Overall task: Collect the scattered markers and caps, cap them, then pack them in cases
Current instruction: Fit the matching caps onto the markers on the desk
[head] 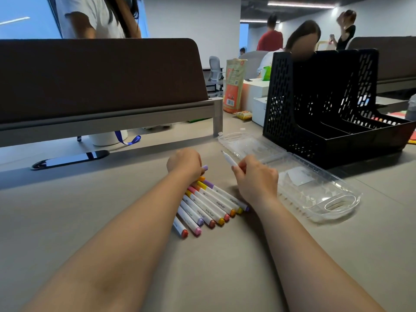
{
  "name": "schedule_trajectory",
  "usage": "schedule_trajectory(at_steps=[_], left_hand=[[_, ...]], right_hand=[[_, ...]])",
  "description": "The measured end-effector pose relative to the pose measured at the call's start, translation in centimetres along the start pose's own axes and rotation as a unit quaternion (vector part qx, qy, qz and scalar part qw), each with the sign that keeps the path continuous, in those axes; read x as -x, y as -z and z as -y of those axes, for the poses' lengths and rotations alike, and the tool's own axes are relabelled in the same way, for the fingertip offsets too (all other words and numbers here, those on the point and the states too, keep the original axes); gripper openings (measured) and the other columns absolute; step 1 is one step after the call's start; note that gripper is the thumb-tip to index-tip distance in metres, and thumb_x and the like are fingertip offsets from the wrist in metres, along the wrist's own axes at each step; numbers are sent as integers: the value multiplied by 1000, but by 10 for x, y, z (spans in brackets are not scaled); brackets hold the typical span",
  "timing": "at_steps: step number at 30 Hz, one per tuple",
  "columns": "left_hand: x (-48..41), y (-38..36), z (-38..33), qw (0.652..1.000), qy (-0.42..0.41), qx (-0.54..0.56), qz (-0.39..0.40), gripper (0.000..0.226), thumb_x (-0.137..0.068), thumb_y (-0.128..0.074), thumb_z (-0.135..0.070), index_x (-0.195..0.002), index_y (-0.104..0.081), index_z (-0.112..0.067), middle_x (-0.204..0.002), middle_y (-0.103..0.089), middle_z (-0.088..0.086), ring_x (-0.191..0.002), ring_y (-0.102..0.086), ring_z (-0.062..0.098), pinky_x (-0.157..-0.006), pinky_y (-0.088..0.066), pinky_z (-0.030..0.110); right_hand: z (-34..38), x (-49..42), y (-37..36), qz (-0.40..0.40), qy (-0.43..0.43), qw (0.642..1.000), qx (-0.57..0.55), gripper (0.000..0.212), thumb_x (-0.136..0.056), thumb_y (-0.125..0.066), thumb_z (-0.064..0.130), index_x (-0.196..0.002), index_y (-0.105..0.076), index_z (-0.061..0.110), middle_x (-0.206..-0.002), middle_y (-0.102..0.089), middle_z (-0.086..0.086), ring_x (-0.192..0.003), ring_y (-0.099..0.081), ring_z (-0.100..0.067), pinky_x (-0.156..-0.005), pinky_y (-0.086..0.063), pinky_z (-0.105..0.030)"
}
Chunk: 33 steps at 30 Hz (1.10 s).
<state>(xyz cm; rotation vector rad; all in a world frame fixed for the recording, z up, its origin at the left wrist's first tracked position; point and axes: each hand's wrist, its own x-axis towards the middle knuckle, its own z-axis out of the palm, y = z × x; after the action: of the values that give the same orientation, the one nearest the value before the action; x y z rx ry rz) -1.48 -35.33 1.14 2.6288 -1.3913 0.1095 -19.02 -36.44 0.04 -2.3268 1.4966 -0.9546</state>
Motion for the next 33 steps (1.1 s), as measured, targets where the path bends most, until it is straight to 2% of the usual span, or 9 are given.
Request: schedule_trajectory(at_steps=[3,6,12,19,22,25,28,30,33], left_hand=[[2,-3,2,999,-12,36,-4,39,-85,-56,-57,-91,-69,-20,-85,-65,1,-80,-60,20,-62,-46,29],[19,6,9,986,-44,141,-71,32,-91,-54,-47,-102,-65,-19,-95,-63,0,-85,-58,18,-63,-44,30],[72,9,38,903,-86,404,-119,17,-95,-52,-35,-107,-54,-23,-100,-63,-4,-94,-62,14,-80,-55,33],[92,2,52,839,-68,517,-157,12,-95,-54,-25,-105,-60,-20,-92,-62,-12,-86,-60,2,-64,-46,4],[89,0,52,836,-67,527,-140,14,-96,-52,-24,-105,-62,-21,-90,-62,-16,-83,-60,-1,-62,-47,5],[88,-2,52,836,-71,529,-130,16,-97,-50,-24,-108,-62,-21,-92,-63,-11,-77,-59,4,-53,-46,8],[87,-3,52,837,-77,526,-128,18,-97,-49,-21,-110,-62,-19,-97,-64,-6,-82,-60,6,-53,-46,8],[86,-4,52,841,-87,519,-125,19,-97,-49,-20,-110,-63,-20,-100,-66,-3,-89,-62,11,-60,-50,10],[86,-6,51,848,-94,508,-120,22,-96,-51,-21,-113,-65,-19,-107,-67,-1,-101,-61,15,-85,-54,26]], right_hand=[[1,-1,0,-2,3,1000,-6,22,-98,-45,40,-103,-57,22,-91,-61,5,-85,-53,-17,-87,-29,-34],[0,-2,-2,-7,13,999,-36,21,-98,-47,38,-107,-60,24,-98,-64,6,-91,-55,-17,-86,-26,-33],[8,3,-1,-22,63,989,-129,11,-98,-51,29,-105,-60,28,-87,-62,9,-80,-49,-12,-84,-22,-29],[11,7,-4,-4,135,987,-88,12,-95,-55,27,-103,-62,32,-93,-62,15,-92,-50,-10,-86,-22,-30],[12,8,-3,7,141,987,-80,13,-95,-56,27,-104,-63,32,-99,-64,13,-97,-51,-11,-87,-21,-29],[13,7,-5,11,146,987,-68,13,-94,-56,27,-104,-63,33,-102,-65,13,-100,-52,-11,-88,-21,-29],[14,7,-7,16,146,987,-58,12,-95,-55,28,-104,-63,34,-102,-65,13,-101,-51,-11,-88,-19,-27],[15,7,-8,24,149,987,-54,13,-96,-54,29,-104,-62,33,-103,-64,13,-101,-51,-11,-89,-19,-27],[18,8,-9,36,160,985,-52,12,-95,-55,29,-103,-62,34,-102,-63,14,-99,-50,-10,-91,-22,-28]])
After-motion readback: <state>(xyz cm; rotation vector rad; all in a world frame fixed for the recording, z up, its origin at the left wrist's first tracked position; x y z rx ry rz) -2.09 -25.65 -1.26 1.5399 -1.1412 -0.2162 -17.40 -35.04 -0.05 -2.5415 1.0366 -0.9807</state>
